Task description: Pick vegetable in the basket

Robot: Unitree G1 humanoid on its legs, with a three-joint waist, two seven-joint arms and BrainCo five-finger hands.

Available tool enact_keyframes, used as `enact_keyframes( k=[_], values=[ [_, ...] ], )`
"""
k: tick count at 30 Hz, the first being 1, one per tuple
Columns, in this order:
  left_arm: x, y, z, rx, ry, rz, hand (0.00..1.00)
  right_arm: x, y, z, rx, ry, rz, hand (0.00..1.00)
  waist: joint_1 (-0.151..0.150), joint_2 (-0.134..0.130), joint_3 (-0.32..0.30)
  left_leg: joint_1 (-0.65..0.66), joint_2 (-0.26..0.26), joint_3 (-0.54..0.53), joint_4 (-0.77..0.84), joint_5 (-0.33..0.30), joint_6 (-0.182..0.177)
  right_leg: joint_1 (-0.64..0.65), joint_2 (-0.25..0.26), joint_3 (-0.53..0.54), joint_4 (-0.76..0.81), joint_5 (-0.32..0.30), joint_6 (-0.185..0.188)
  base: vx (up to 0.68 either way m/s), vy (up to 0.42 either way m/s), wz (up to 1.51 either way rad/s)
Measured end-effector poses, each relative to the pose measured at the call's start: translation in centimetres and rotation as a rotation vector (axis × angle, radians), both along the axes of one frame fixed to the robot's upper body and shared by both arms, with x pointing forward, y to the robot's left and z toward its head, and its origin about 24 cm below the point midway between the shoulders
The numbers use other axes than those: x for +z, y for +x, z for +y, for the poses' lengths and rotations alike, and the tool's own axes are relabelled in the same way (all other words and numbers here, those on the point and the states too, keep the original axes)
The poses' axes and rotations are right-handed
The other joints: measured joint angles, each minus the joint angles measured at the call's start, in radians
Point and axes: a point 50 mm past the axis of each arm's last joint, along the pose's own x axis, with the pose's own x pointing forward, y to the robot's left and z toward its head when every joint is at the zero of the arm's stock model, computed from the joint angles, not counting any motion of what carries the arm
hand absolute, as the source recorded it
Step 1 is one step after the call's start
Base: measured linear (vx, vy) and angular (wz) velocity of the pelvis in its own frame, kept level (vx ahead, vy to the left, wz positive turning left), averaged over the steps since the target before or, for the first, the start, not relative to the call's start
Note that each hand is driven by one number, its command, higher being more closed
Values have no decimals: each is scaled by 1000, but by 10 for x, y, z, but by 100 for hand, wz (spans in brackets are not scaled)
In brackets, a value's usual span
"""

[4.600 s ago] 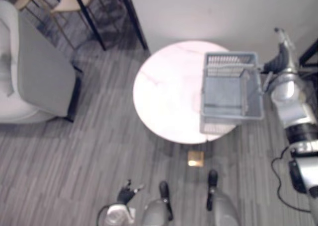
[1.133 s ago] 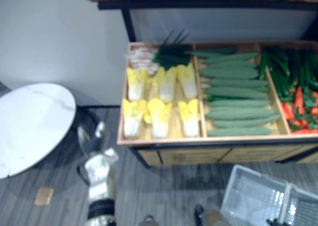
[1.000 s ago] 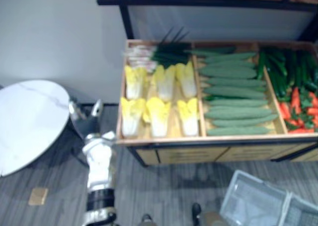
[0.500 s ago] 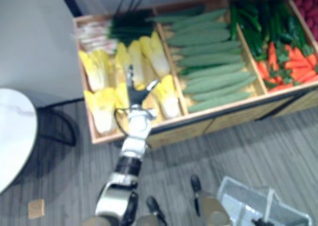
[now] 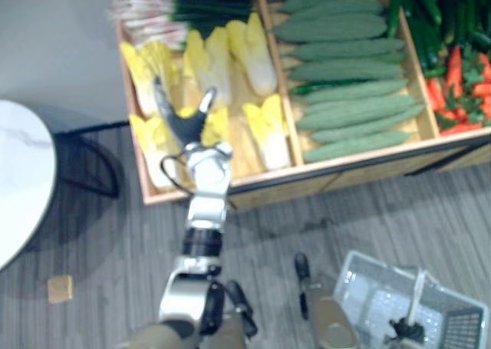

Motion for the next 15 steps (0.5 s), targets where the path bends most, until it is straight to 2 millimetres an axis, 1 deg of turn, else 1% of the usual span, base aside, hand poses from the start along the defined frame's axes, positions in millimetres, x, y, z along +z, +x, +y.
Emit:
enact_keyframes(
  k=[2,4,5,9,11,15],
  values=[
    [-7,-4,7,47,-13,12,0,-1,-1,0,-18,11,-5,100,1,-2,3,-3,-1,1,0,-1,-1,0,-3,-4,0,0,0,-4,-1,6],
    [-19,-7,10,59,-14,46,0,-1,-2,1,-24,15,-1,100,1,-4,4,-11,-1,1,2,-4,1,-4,-6,-9,0,0,0,6,2,7],
    [-20,-7,10,59,-14,50,0,-1,-2,1,-24,15,-1,100,1,-5,4,-13,-1,1,4,-4,1,-5,-7,-10,0,0,0,12,2,8],
    [-42,0,9,47,16,161,0,-1,0,1,-28,8,-5,100,3,-9,23,-37,0,6,12,-12,6,-23,-11,-9,0,0,0,5,0,1],
    [-43,0,8,33,22,173,0,0,4,1,-27,6,-13,100,2,-12,42,-37,0,12,14,-11,6,-27,-11,-6,0,0,0,56,2,-6],
    [-48,4,4,4,54,207,0,3,10,1,-40,-2,-30,100,2,-8,51,-55,6,62,29,-11,7,-49,-9,8,1,0,1,74,-2,-8]
  ],
)
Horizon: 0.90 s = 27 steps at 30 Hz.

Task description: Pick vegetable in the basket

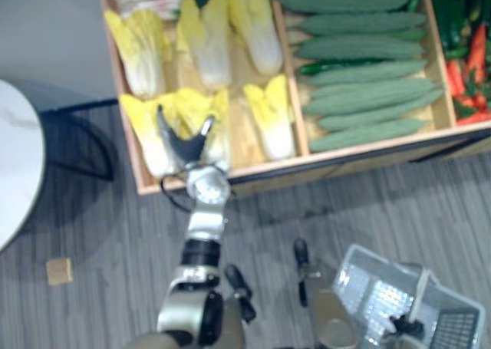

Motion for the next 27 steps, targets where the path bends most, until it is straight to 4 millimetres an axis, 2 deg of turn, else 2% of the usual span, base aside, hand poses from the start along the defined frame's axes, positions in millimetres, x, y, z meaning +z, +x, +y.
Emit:
enact_keyframes(
  k=[6,8,9,15,19,25,27],
  values=[
    [-7,18,-18,-106,55,94,0,4,13,6,16,16,-47,100,-2,1,26,-1,2,33,12,-2,-1,-12,0,9,14,-1,1,20,-11,-6],
    [2,22,-15,-99,84,79,0,6,18,6,15,11,-73,100,0,3,32,-22,3,45,18,-5,-1,-40,0,14,24,-2,1,-58,-24,-6],
    [4,26,-10,-88,111,90,100,8,23,6,17,9,-88,100,-2,2,34,-37,2,50,19,-4,1,-62,0,17,36,-2,1,-56,-38,-3],
    [15,36,3,-53,133,105,100,13,34,6,28,2,-121,100,-1,-1,46,-53,7,78,17,0,7,-82,0,25,32,3,8,-21,-28,-2],
    [23,40,17,-8,147,102,100,21,50,7,57,-1,-174,100,-1,-3,47,-61,4,106,18,0,9,-89,-1,49,-4,32,14,10,-6,-15],
    [28,44,19,-11,138,132,100,23,51,6,52,2,-187,100,-4,-13,52,-25,8,100,21,-2,12,-37,-4,35,-22,34,16,39,-9,3],
    [31,45,16,-37,137,139,100,25,52,6,51,-1,-201,100,-5,-26,57,2,10,95,29,-11,15,1,-6,25,-32,34,16,50,2,8]
  ],
)
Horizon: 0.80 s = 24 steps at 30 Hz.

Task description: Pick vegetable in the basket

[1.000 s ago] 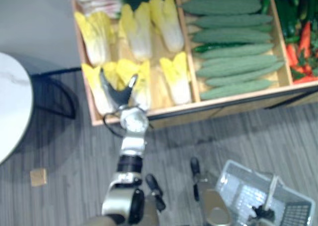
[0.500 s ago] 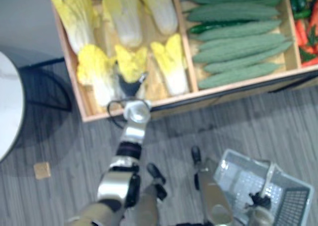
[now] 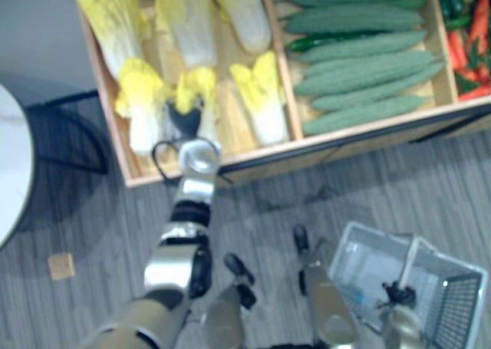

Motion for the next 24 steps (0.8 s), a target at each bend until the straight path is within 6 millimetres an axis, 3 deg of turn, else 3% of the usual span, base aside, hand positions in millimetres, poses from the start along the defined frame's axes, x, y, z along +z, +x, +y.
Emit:
enact_keyframes(
  k=[4,6,7,8,9,11,14,15,16,17,18,19,20,21,22,23,24],
  values=[
    [30,-7,-12,-60,26,-126,100,4,1,0,10,-6,-24,100,2,-31,-6,12,13,-26,61,-28,5,37,4,-2,-5,2,1,82,4,-1],
    [46,-26,-7,-58,63,-251,100,8,7,4,42,-8,-49,100,0,-58,-15,15,16,-151,148,-47,8,68,15,34,-3,2,0,107,-59,-51],
    [50,-39,-4,-48,77,-311,100,10,9,3,59,-15,-58,100,4,-59,-18,20,13,-288,201,-77,6,91,22,68,2,3,-1,95,-33,-94],
    [53,-53,-2,-32,86,-375,100,12,12,2,79,-22,-63,100,15,-46,-34,31,12,-433,246,-129,-9,103,41,103,7,2,-1,64,77,-138],
    [51,-61,-5,-21,121,-397,100,12,12,-1,89,-32,-62,100,26,-29,-65,44,14,-500,248,-176,-38,100,63,133,8,1,0,45,115,-120],
    [45,-63,-22,-69,202,-385,100,10,7,-2,89,-30,-45,100,13,-19,-102,79,7,-501,216,-212,-45,99,66,141,7,1,3,21,145,-51],
    [31,-74,-55,-186,277,-367,100,3,-2,6,121,-16,-13,100,3,-39,-145,148,-28,-448,143,-215,-42,104,51,155,14,12,19,-18,106,-31],
    [28,-76,-57,-197,295,-363,100,3,-2,7,124,-12,-16,100,3,-39,-151,155,-32,-435,146,-218,-37,103,45,141,15,18,22,-63,66,-57],
    [23,-80,-64,-230,311,-362,100,4,0,10,127,-8,-21,100,4,-35,-159,166,-33,-406,153,-223,-28,100,33,77,11,42,-3,-97,60,-68],
    [18,-82,-68,-246,320,-349,100,6,4,11,133,-10,-31,100,8,-15,-169,165,-17,-364,152,-216,-12,106,26,-33,-22,71,-67,-92,27,-78],
    [15,-83,-68,-252,313,-340,100,8,9,11,136,-16,-43,100,11,-9,-172,174,-15,-333,142,-216,-8,96,17,-133,14,40,-109,-100,21,-97],
    [8,-86,-65,-253,305,-312,100,14,17,8,148,-49,-58,100,10,-6,-170,202,-15,-275,139,-216,-8,58,-35,-329,163,-58,-152,-71,10,-91],
    [-1,-87,-63,-255,301,-278,100,18,22,7,170,-75,-66,100,10,-7,-171,224,-17,-236,151,-218,-6,57,-79,-439,249,-100,-165,-71,27,-115],
    [-11,-92,-59,-257,290,-242,100,22,28,7,206,-105,-70,100,16,-13,-176,245,-28,-193,188,-228,2,64,-113,-580,296,-103,-174,-87,11,-160],
    [-25,-98,-56,-264,273,-194,100,28,40,12,267,-126,-88,100,31,7,-188,251,-24,-173,196,-224,19,60,-85,-659,271,-33,-227,-111,-10,-177],
    [-29,-99,-55,-271,272,-181,100,32,48,16,283,-130,-109,100,39,16,-195,262,-21,-158,177,-218,30,61,-51,-672,219,12,-215,-143,-88,-214],
    [-36,-103,-55,-291,270,-156,100,37,57,22,305,-131,-130,100,61,43,-223,281,10,-88,122,-217,33,71,3,-697,97,56,-160,-98,-120,-170]
  ],
)
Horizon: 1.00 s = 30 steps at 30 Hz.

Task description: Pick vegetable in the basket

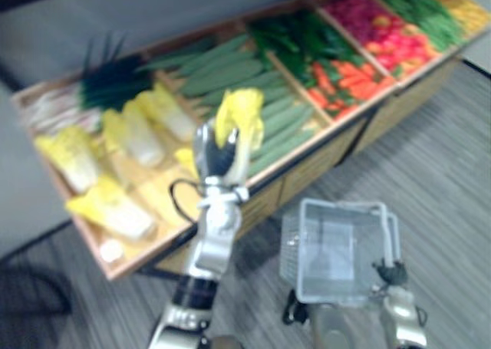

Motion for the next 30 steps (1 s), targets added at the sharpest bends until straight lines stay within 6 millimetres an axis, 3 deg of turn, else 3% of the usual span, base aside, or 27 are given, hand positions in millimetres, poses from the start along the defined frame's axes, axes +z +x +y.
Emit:
enact_keyframes(
  k=[1,2,3,4,5,6,7,8,9,10,11,12,13,14,15,16,17,18,19,20,21,22,23,24,26,28,30],
  values=[
    [-4,-2,0,-13,-1,12,100,5,8,3,12,-9,-22,100,5,12,-14,10,3,51,-25,-16,-26,-6,-6,-83,54,-79,-44,-57,-118,-175],
    [-14,-7,-5,-50,4,53,100,12,17,8,28,-32,-42,100,-9,-4,-16,30,-22,110,-31,-19,-51,-8,-105,-170,265,-275,-67,15,-109,-158],
    [-30,-15,-12,-91,5,120,100,15,22,13,53,-45,-50,100,-9,-8,-18,54,-44,171,-21,-22,-55,3,-148,-202,314,-371,-29,29,-107,-156],
    [-38,-19,-13,-101,5,155,100,18,26,18,74,-44,-58,100,-3,-8,-19,57,-45,200,-2,-22,-55,3,-123,-195,292,-370,-48,49,-151,-180],
    [-59,-22,-17,-122,5,248,100,22,32,29,120,-44,-72,100,0,8,-22,45,-7,215,81,-21,-53,12,-45,-117,204,-332,-64,96,-180,-196],
    [-76,-27,-19,-143,11,328,100,27,37,44,173,-38,-89,100,5,9,-21,14,68,203,247,-16,-42,51,47,-31,101,-289,-70,110,-185,-199],
    [-83,-30,-20,-153,14,363,100,31,39,51,200,-38,-105,100,14,7,-21,-8,115,176,362,-11,-11,77,92,15,52,-271,-78,152,-191,-230],
    [-97,-37,-23,-181,16,423,100,39,42,64,254,-44,-143,100,34,7,-21,-75,174,62,599,-12,108,124,168,111,-21,-245,-83,145,-149,-255],
    [-110,-43,-27,-207,10,480,100,45,45,74,303,-64,-170,100,57,2,-19,-163,146,-101,748,-27,104,168,209,188,-84,-231,-63,144,-114,-250],
    [-116,-46,-29,-220,5,505,100,48,45,79,323,-67,-184,100,58,-5,-17,-211,108,-183,778,-37,81,187,215,217,-103,-245,-32,132,-59,-228],
    [-124,-51,-36,-237,-22,541,100,57,48,83,343,-75,-231,100,60,20,-11,-298,91,-294,775,-51,38,171,197,194,-3,-315,37,200,41,-191],
    [-125,-55,-39,-241,-43,547,100,69,50,87,365,-78,-293,100,65,25,2,-350,84,-348,748,-67,-25,161,182,238,94,-349,-103,203,51,-167],
    [-129,-56,-44,-259,-39,561,100,69,49,86,366,-79,-296,100,60,41,8,-364,83,-393,701,-66,-32,180,194,246,92,-348,-95,234,57,-120],
    [-133,-61,-46,-279,-28,578,100,69,48,90,378,-67,-296,100,62,26,6,-397,31,-428,574,-66,-29,205,197,290,58,-346,-85,161,-25,-65],
    [-135,-64,-45,-273,-32,588,100,71,47,93,389,-55,-308,100,62,-6,2,-425,-35,-420,445,-55,-17,240,180,314,-2,-342,-45,187,-41,-54],
    [-136,-65,-46,-272,-35,592,100,72,45,94,396,-54,-317,100,64,-16,1,-432,-63,-416,365,-36,-5,258,165,309,-19,-358,11,235,-15,-56],
    [-134,-66,-50,-279,-55,586,100,78,42,93,413,-68,-344,100,81,1,-1,-432,-78,-388,231,26,-3,242,136,295,32,-373,10,243,64,-64],
    [-132,-67,-50,-280,-55,575,100,80,40,96,428,-67,-356,100,90,2,-4,-430,-83,-377,204,52,0,253,131,305,26,-373,-5,329,111,-79],
    [-135,-69,-53,-293,-48,594,100,71,29,98,467,-54,-322,100,90,13,-19,-406,-80,-382,157,104,42,282,147,318,22,-387,-32,363,141,-50],
    [-137,-69,-54,-295,-47,600,100,69,26,102,483,-40,-316,100,95,-2,-24,-385,-99,-369,154,115,60,292,133,325,34,-413,-12,387,96,-27],
    [-141,-70,-57,-312,-33,620,100,67,20,108,483,8,-314,100,83,-49,-33,-332,-135,-332,119,122,71,288,96,335,113,-444,36,529,101,-26],
    [-144,-72,-61,-329,-24,630,100,70,19,115,505,40,-328,100,82,-49,-32,-259,-157,-328,32,150,69,206,77,336,323,-437,48,435,71,-27],
    [-144,-72,-60,-334,-8,632,100,69,18,122,521,68,-326,100,78,-70,-25,-224,-163,-327,-5,164,63,164,49,338,433,-432,56,515,41,-33],
    [-149,-73,-61,-338,14,659,0,68,15,128,548,100,-320,100,67,-86,-26,-168,-172,-329,-53,172,68,85,14,331,639,-366,114,311,4,-4],
    [-150,-70,-64,-340,38,671,0,67,11,136,573,165,-318,100,37,-64,-20,-100,-145,-372,-94,162,63,4,-23,326,716,-426,26,383,-29,36],
    [-143,-58,-68,-337,57,627,0,70,8,141,592,222,-337,100,27,-50,-21,-82,-120,-422,-113,149,44,-42,-30,365,549,-415,44,449,-118,71],
    [-134,-40,-68,-312,84,578,0,73,7,147,590,305,-366,100,14,-46,-24,-80,-90,-480,-115,126,8,-59,-18,493,254,-346,110,333,-192,86]
  ],
)
